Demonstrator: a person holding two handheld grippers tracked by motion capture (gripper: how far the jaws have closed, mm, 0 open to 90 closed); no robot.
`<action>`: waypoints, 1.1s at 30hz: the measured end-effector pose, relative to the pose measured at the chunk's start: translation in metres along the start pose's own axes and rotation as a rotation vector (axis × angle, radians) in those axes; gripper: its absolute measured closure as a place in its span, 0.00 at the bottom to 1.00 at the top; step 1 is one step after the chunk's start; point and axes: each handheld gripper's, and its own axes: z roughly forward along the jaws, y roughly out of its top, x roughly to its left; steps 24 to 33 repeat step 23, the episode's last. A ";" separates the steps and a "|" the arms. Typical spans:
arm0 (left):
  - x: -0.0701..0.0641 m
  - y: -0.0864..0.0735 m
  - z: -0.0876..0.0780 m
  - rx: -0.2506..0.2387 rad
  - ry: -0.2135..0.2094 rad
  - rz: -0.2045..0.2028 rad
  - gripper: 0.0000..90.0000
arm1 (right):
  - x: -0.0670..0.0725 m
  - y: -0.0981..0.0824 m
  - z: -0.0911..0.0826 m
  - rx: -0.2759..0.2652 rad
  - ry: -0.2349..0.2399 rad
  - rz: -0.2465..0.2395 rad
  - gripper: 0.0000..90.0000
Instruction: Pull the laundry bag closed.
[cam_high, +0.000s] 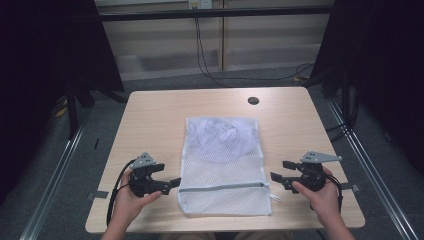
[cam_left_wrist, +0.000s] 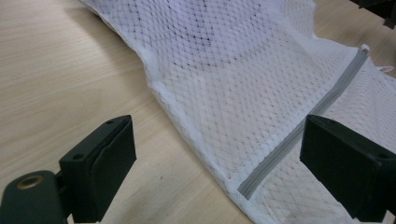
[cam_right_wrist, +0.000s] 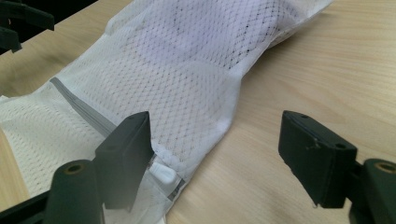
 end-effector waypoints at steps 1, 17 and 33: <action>0.000 0.000 0.000 0.000 0.009 0.005 0.11 | -0.001 0.000 0.000 -0.003 0.002 -0.005 0.27; 0.004 0.001 -0.001 -0.003 0.079 0.025 0.09 | -0.009 -0.002 -0.008 -0.015 -0.058 -0.035 0.17; 0.005 0.000 0.000 0.000 0.073 0.020 0.08 | -0.009 -0.003 -0.008 -0.005 -0.065 -0.043 0.17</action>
